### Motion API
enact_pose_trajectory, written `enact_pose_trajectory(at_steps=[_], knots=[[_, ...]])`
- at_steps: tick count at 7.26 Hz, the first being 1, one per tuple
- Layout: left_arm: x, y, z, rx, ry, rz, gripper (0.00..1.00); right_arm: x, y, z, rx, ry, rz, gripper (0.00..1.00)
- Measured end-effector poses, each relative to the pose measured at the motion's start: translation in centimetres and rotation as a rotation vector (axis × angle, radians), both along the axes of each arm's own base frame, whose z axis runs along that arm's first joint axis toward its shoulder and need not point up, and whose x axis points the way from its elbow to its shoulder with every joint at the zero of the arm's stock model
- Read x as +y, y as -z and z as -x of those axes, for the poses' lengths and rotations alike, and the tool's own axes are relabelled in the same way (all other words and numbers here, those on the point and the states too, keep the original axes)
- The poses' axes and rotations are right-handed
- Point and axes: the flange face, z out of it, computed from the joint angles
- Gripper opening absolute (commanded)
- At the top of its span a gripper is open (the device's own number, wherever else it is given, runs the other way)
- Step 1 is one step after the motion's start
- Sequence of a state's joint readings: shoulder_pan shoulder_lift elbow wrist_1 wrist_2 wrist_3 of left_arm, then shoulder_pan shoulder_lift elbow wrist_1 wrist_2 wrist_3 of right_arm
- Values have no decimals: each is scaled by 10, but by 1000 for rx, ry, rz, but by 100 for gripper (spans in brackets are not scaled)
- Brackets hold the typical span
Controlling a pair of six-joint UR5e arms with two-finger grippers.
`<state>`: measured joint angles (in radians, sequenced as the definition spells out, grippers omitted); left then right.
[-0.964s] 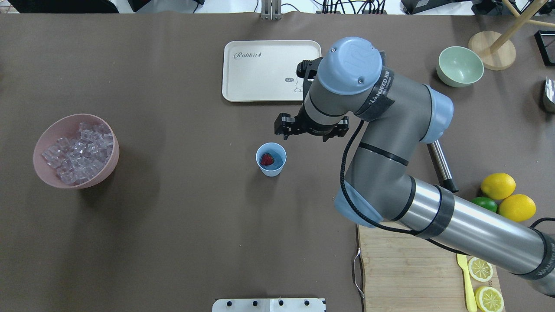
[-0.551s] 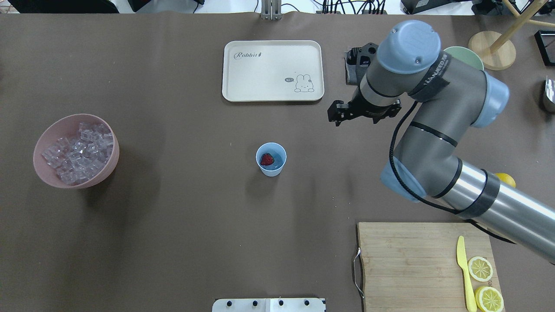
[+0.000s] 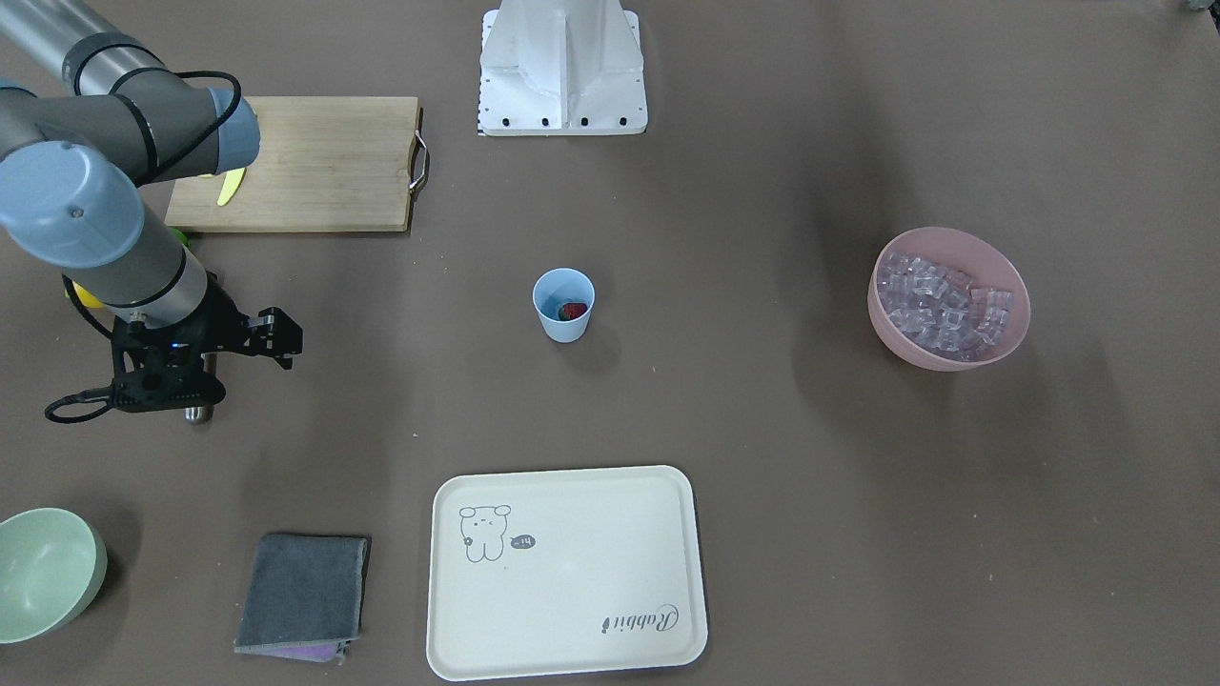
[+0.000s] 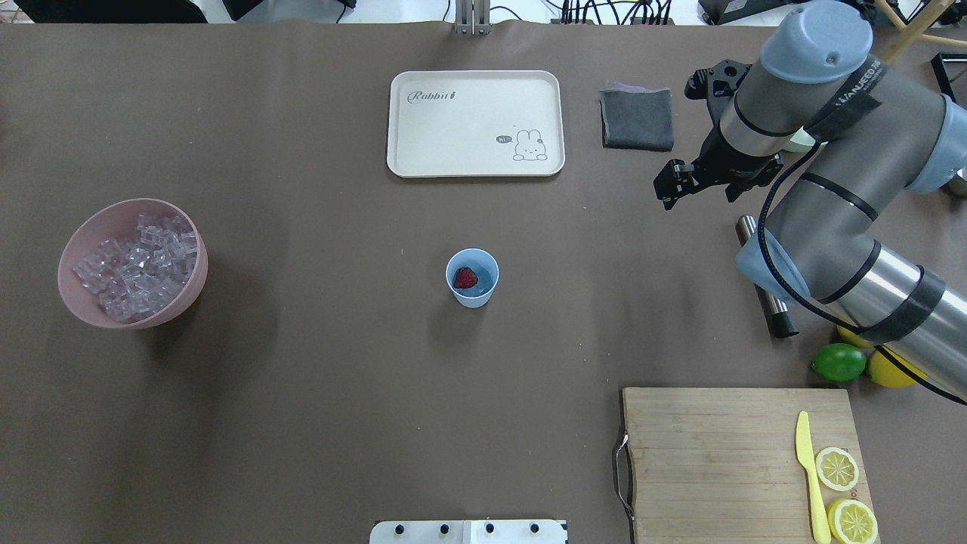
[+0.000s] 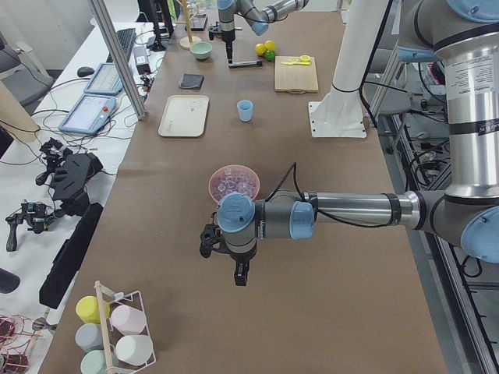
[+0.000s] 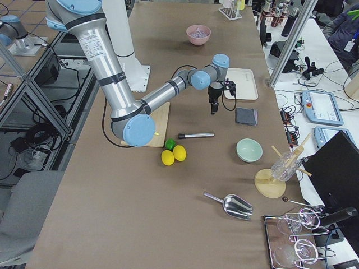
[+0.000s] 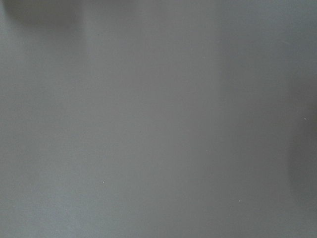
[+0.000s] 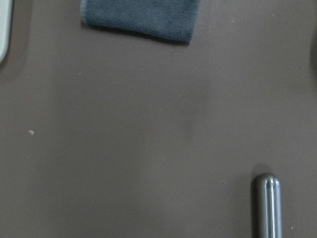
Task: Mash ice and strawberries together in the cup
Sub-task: 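Move the right gripper to the standing steel muddler beside the lemons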
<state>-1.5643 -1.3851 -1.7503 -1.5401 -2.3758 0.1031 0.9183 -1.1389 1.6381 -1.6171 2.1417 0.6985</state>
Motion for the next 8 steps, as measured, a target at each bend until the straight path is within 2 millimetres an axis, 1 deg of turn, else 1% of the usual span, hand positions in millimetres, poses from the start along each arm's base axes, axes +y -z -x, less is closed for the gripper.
enact_pose_trajectory(at_steps=[1, 2, 4, 5, 6, 7, 8], knots=[[2, -2, 1, -6, 2, 0, 99, -7, -29, 0, 30, 16, 30, 100], [2, -2, 3, -18, 3, -12, 99, -9, -56, -2, 57, 28, 59, 100], [1, -3, 6, -54, 4, -39, 99, 1, -98, -8, 60, 39, 79, 100], [0, -4, 7, -75, 4, -43, 99, 7, -112, -11, 36, 41, 71, 99], [0, -5, 8, -84, 3, -44, 99, 10, -119, -11, 24, 40, 69, 97], [1, -6, 8, -88, 3, -44, 99, 12, -121, -10, 19, 41, 68, 94], [1, -7, 8, -89, 3, -43, 99, 14, -122, -8, 18, 40, 72, 93]])
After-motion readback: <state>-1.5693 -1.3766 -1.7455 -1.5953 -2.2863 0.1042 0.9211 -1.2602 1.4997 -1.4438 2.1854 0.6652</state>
